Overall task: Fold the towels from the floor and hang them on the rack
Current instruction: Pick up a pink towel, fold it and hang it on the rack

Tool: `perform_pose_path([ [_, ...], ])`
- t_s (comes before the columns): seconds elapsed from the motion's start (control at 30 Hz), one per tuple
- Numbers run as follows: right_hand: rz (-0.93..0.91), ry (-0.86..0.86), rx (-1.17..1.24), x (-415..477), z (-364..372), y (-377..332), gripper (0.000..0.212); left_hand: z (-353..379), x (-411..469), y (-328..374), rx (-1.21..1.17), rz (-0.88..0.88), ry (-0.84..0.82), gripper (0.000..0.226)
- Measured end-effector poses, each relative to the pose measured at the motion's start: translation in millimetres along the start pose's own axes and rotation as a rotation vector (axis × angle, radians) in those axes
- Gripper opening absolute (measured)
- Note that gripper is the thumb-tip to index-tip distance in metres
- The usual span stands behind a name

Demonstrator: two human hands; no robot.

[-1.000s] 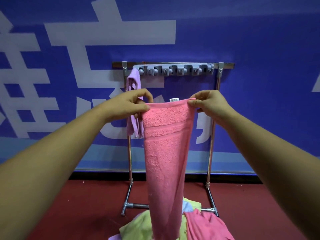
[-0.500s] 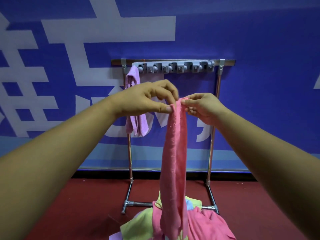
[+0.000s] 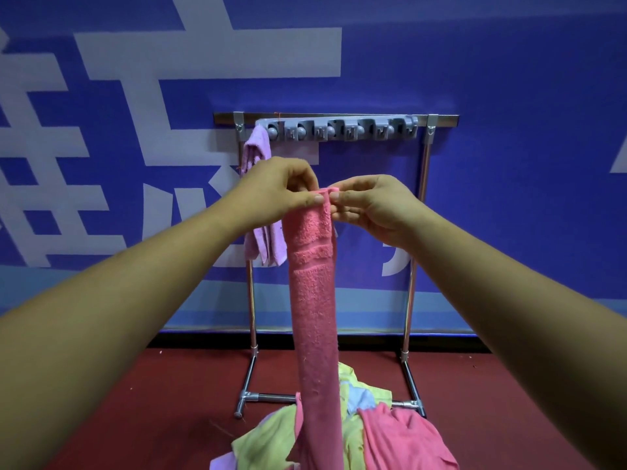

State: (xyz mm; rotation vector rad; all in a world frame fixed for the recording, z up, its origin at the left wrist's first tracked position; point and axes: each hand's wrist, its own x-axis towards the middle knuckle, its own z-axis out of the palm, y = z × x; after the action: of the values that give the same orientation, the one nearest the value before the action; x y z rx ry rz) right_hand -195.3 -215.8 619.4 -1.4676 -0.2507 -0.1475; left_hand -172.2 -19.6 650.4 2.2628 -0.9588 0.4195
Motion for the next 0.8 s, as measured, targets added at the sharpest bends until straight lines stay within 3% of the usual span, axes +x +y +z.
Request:
perform_pose_path([
  [0.33, -0.118, -0.15, -0.004, -2.8, 9.4, -0.7, 0.018, -4.2, 3.9, -3.8, -0.132, -0.026, 0.076, 0.016],
  [0.47, -0.164, -0.081, -0.17, -1.4, 11.5, 5.3, 0.01, -2.2, 1.7, -3.3, -0.142, -0.046, 0.063, 0.018],
  [0.6, -0.164, -0.005, -0.192, -0.6, 10.9, 2.8, 0.016, -4.2, -1.7, -3.8, -0.143, -0.051, 0.019, 0.019],
  [0.8, -0.165, 0.019, -0.208, -5.6, 4.0, -5.0, 0.013, -16.2, -5.5, -9.7, 0.181, 0.007, -0.122, 0.026],
])
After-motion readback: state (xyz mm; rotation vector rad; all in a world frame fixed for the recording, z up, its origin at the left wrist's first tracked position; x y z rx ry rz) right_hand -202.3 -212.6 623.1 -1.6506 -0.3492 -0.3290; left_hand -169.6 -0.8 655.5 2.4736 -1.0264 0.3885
